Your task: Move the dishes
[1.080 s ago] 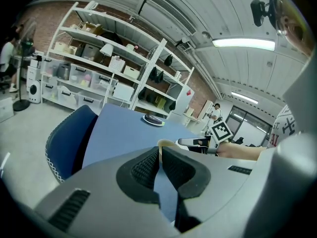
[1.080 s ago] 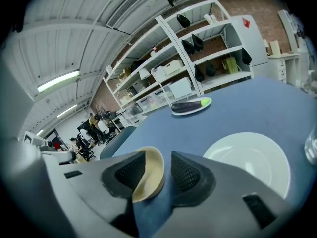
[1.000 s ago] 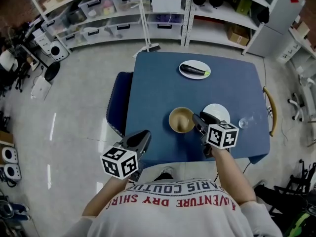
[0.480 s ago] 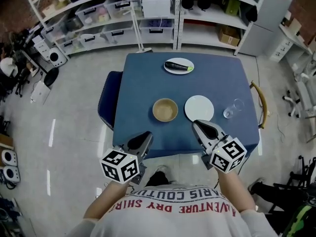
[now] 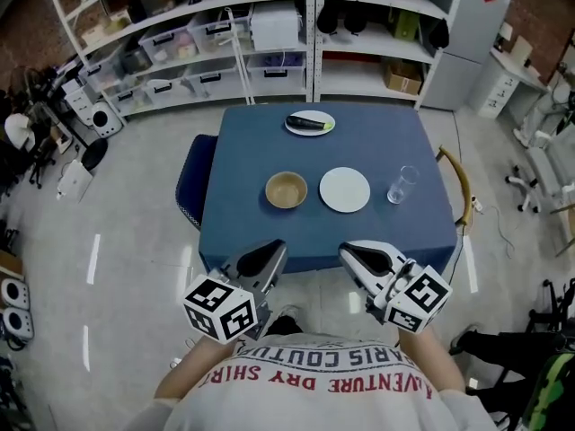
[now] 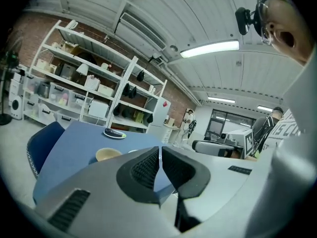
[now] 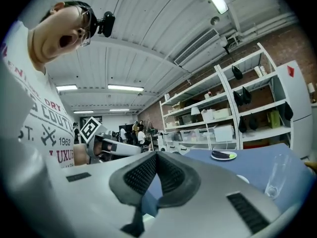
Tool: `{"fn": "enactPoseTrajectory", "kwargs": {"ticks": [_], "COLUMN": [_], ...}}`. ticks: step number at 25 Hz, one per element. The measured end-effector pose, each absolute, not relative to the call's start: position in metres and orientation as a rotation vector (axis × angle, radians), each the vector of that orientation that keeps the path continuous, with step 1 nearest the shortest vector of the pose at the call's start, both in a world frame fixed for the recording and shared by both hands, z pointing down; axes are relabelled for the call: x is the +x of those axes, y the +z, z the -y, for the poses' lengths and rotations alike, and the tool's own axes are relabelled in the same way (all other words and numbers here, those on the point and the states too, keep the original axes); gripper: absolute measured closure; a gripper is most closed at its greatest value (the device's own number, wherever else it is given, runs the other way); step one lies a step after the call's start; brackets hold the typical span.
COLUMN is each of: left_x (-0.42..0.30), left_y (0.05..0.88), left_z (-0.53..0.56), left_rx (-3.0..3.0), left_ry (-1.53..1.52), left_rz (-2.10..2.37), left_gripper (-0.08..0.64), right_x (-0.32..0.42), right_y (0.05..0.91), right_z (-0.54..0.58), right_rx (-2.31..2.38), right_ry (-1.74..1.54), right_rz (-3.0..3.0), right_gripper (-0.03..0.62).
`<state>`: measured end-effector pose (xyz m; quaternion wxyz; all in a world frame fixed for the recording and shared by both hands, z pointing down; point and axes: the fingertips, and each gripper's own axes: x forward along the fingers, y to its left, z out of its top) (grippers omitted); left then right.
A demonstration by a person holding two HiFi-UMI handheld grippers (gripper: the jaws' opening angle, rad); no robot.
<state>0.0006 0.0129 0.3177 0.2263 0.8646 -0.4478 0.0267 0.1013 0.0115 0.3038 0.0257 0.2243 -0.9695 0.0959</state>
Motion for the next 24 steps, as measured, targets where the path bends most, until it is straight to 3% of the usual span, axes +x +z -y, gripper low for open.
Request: {"fn": "enactPoseTrajectory", "kwargs": {"ticks": [24], "left_x": [0.044], "left_y": [0.293], "left_z": [-0.07], "left_rx": [2.48], "left_ry": [0.052], "left_rz": [1.209], "left_gripper": [0.518], "right_x": [0.147], "right_y": [0.292], "right_z": [-0.064], "right_rx": [0.804], "right_ry": [0.168], "right_rz": [2.954], "right_gripper": [0.571]}}
